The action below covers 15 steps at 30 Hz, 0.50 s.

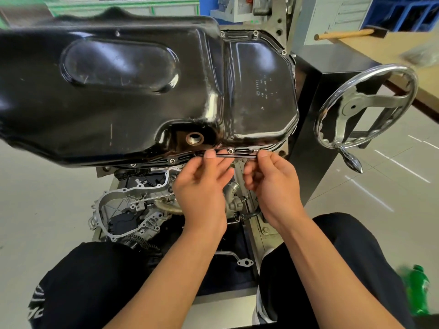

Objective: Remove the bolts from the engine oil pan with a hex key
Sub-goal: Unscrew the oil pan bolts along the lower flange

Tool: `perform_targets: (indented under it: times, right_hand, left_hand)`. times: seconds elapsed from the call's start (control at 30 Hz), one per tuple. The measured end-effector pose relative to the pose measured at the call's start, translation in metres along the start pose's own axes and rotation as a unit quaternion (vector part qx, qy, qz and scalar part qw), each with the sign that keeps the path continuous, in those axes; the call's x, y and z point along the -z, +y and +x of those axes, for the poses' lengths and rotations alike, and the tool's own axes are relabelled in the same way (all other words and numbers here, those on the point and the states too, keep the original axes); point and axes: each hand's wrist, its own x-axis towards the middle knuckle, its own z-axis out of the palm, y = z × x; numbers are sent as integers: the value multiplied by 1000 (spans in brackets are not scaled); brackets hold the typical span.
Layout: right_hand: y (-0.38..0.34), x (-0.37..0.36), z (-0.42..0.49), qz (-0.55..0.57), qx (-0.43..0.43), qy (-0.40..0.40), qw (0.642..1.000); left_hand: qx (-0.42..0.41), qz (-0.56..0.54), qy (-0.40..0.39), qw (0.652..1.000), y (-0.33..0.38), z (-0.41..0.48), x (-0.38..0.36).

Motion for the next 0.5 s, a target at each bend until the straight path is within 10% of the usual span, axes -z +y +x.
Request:
perform_targets:
  times: [0.2, 0.5]
  right_hand:
    - [-2, 9, -15, 21, -59, 40, 997]
    - [57, -9, -71, -218, -2, -114, 969]
  left_hand:
    - [-142, 160, -108, 971, -4, -10, 5]
    - [-187, 514, -183, 817, -6, 13, 23]
